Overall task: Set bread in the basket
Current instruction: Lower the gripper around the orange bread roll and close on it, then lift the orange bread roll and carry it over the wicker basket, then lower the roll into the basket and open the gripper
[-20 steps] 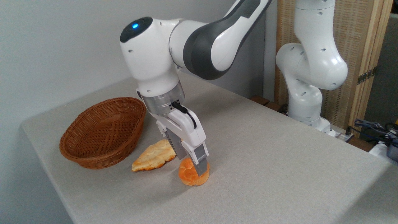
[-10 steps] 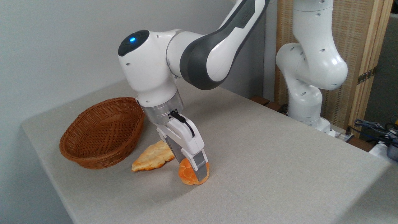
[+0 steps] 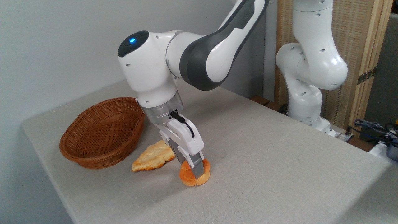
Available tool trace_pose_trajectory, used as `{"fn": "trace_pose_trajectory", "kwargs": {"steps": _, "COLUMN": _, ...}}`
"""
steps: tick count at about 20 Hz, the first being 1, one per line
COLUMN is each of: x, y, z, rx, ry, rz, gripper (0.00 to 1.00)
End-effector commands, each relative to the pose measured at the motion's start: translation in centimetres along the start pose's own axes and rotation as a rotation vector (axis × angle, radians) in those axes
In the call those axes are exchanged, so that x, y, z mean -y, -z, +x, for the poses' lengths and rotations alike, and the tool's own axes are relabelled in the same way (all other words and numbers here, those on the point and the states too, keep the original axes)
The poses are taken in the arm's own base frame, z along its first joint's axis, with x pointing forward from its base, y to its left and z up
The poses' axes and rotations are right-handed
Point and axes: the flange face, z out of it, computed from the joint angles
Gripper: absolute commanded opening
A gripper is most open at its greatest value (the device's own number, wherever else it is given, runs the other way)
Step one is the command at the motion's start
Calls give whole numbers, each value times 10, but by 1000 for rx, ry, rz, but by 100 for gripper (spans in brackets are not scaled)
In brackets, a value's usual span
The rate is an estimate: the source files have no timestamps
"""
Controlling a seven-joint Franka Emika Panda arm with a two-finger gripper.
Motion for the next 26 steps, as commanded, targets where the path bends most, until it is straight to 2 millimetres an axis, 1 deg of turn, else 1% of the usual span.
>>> {"fn": "trace_pose_trajectory", "kwargs": {"steps": 1, "x": 1, "y": 5, "z": 1, "rx": -14, "ry": -13, "rz": 16, "gripper": 48}}
{"fn": "trace_pose_trajectory", "kwargs": {"steps": 2, "x": 0, "y": 14, "z": 1, "rx": -28, "ry": -12, "rz": 25, "gripper": 48}}
{"fn": "trace_pose_trajectory", "kwargs": {"steps": 6, "x": -7, "y": 77, "z": 10, "rx": -176, "ry": 9, "rz": 48, "gripper": 48}}
{"fn": "trace_pose_trajectory", "kwargs": {"steps": 7, "x": -10, "y": 89, "z": 15, "rx": -211, "ry": 10, "rz": 45, "gripper": 48}}
{"fn": "trace_pose_trajectory", "kwargs": {"steps": 8, "x": -18, "y": 100, "z": 24, "rx": -249, "ry": 8, "rz": 37, "gripper": 48}}
{"fn": "trace_pose_trajectory", "kwargs": {"steps": 9, "x": -31, "y": 112, "z": 38, "rx": -289, "ry": 10, "rz": 26, "gripper": 48}}
{"fn": "trace_pose_trajectory", "kwargs": {"steps": 11, "x": -58, "y": 112, "z": 74, "rx": -332, "ry": 13, "rz": 14, "gripper": 49}}
{"fn": "trace_pose_trajectory", "kwargs": {"steps": 12, "x": -71, "y": 111, "z": 93, "rx": -361, "ry": 18, "rz": 27, "gripper": 51}}
{"fn": "trace_pose_trajectory", "kwargs": {"steps": 13, "x": -82, "y": 106, "z": 109, "rx": -378, "ry": 41, "rz": 26, "gripper": 55}}
{"fn": "trace_pose_trajectory", "kwargs": {"steps": 14, "x": -92, "y": 98, "z": 127, "rx": -400, "ry": 72, "rz": 11, "gripper": 55}}
{"fn": "trace_pose_trajectory", "kwargs": {"steps": 16, "x": -114, "y": 89, "z": 160, "rx": -474, "ry": 141, "rz": -1, "gripper": 55}}
{"fn": "trace_pose_trajectory", "kwargs": {"steps": 17, "x": -122, "y": 84, "z": 172, "rx": -490, "ry": 181, "rz": -7, "gripper": 55}}
{"fn": "trace_pose_trajectory", "kwargs": {"steps": 18, "x": -124, "y": 77, "z": 180, "rx": -500, "ry": 216, "rz": -16, "gripper": 63}}
{"fn": "trace_pose_trajectory", "kwargs": {"steps": 19, "x": -128, "y": 72, "z": 188, "rx": -515, "ry": 246, "rz": -24, "gripper": 91}}
{"fn": "trace_pose_trajectory", "kwargs": {"steps": 20, "x": -129, "y": 70, "z": 192, "rx": -527, "ry": 293, "rz": -32, "gripper": 100}}
{"fn": "trace_pose_trajectory", "kwargs": {"steps": 21, "x": -129, "y": 68, "z": 193, "rx": -530, "ry": 320, "rz": -38, "gripper": 100}}
{"fn": "trace_pose_trajectory", "kwargs": {"steps": 26, "x": -129, "y": 70, "z": 193, "rx": -533, "ry": 326, "rz": -38, "gripper": 100}}
